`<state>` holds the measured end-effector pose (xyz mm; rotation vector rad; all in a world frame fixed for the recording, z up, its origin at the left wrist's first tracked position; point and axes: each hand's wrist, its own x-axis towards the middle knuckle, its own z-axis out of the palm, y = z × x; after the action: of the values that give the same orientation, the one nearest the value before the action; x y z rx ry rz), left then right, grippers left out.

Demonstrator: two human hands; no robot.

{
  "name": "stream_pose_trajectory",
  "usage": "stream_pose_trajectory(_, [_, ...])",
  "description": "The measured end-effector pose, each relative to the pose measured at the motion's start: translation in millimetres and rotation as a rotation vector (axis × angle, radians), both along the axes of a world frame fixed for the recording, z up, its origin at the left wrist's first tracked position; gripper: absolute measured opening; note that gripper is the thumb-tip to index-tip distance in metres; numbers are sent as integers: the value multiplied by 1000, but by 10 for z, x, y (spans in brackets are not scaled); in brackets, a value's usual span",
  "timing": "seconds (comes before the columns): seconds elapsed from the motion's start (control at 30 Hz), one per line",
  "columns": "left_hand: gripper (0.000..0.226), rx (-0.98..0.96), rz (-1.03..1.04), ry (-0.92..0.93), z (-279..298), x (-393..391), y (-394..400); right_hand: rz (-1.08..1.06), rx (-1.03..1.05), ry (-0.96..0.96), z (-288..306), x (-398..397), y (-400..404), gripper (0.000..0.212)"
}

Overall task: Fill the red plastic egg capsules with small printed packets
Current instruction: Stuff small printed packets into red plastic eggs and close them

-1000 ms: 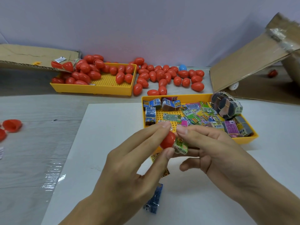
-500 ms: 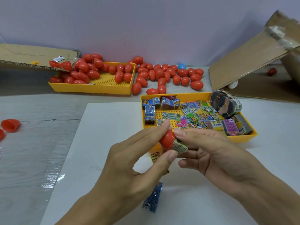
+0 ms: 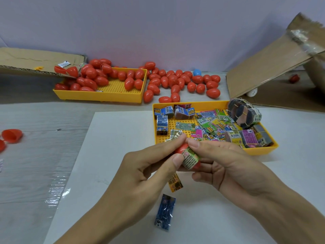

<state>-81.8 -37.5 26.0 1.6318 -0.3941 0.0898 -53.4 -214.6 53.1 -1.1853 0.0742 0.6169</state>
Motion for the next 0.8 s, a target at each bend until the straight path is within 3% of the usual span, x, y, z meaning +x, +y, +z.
stream_pose_trajectory(0.2, [41, -11, -2, -27, -12, -4, 1, -13, -50, -58, -3, -1, -11, 26])
stream_pose_trajectory(0.43, [35, -41, 88, -147, -23, 9, 12, 103, 23, -24, 25, 1, -7, 37])
stream_pose_trajectory(0.53, [38, -38, 90, -125, -24, 17, 18, 57, 30, -54, 25, -20, 0, 38])
stream_pose_trajectory(0.6, [36, -66, 114, -48, -18, 18, 15, -53, -47, -211, 17, -40, 5, 29])
stream_pose_trajectory(0.7, [31, -106, 130, 103, 32, 17, 13, -206, -322, -639, -12, -103, 12, 32])
stream_pose_trajectory(0.8, [34, -178, 8, 206, 76, 17, -1, -161, -477, -1027, -47, -186, 50, 36])
